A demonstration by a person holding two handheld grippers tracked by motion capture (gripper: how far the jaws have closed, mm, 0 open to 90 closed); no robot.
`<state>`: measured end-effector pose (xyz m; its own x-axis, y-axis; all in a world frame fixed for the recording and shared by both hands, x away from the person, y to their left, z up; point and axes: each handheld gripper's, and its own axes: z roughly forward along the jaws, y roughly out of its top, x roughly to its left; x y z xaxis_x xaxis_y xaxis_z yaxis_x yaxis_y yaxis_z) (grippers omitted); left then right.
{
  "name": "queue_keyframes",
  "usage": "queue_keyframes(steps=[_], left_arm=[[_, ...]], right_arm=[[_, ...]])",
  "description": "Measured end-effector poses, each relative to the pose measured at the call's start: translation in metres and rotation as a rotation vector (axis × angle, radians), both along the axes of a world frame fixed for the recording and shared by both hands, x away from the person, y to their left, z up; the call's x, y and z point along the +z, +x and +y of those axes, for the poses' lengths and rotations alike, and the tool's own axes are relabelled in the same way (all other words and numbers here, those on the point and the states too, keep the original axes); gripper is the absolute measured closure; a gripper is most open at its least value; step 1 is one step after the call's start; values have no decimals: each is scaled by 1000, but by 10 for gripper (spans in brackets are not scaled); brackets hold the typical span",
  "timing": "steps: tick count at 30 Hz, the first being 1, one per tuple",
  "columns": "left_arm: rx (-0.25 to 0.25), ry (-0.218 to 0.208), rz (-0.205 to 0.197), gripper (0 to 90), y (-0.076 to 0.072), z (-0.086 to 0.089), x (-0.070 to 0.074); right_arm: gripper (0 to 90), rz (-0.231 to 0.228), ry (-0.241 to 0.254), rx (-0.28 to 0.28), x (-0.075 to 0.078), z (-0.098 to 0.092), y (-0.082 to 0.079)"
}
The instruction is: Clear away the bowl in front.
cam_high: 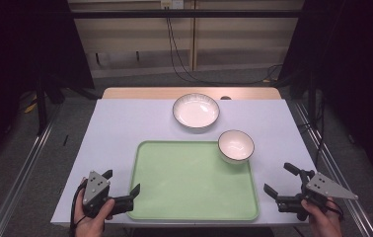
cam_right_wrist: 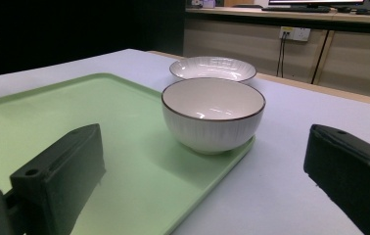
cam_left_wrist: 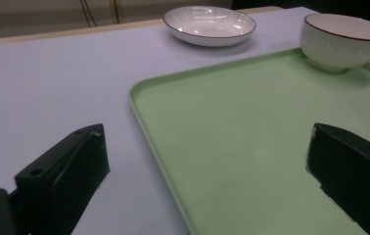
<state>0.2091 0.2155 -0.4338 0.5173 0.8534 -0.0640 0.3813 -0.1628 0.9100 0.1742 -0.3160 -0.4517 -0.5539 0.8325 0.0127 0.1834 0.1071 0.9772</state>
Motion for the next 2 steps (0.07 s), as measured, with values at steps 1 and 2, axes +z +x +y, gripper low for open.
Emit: queue_keyframes(steps=[1, 2], left_arm=[[1, 12, 0, 19, 0, 1, 0], [1, 12, 0, 18, 0, 1, 0]], right_arm=[[10, 3, 10, -4, 0, 0, 0], [10, 4, 4, -6, 0, -1, 1]])
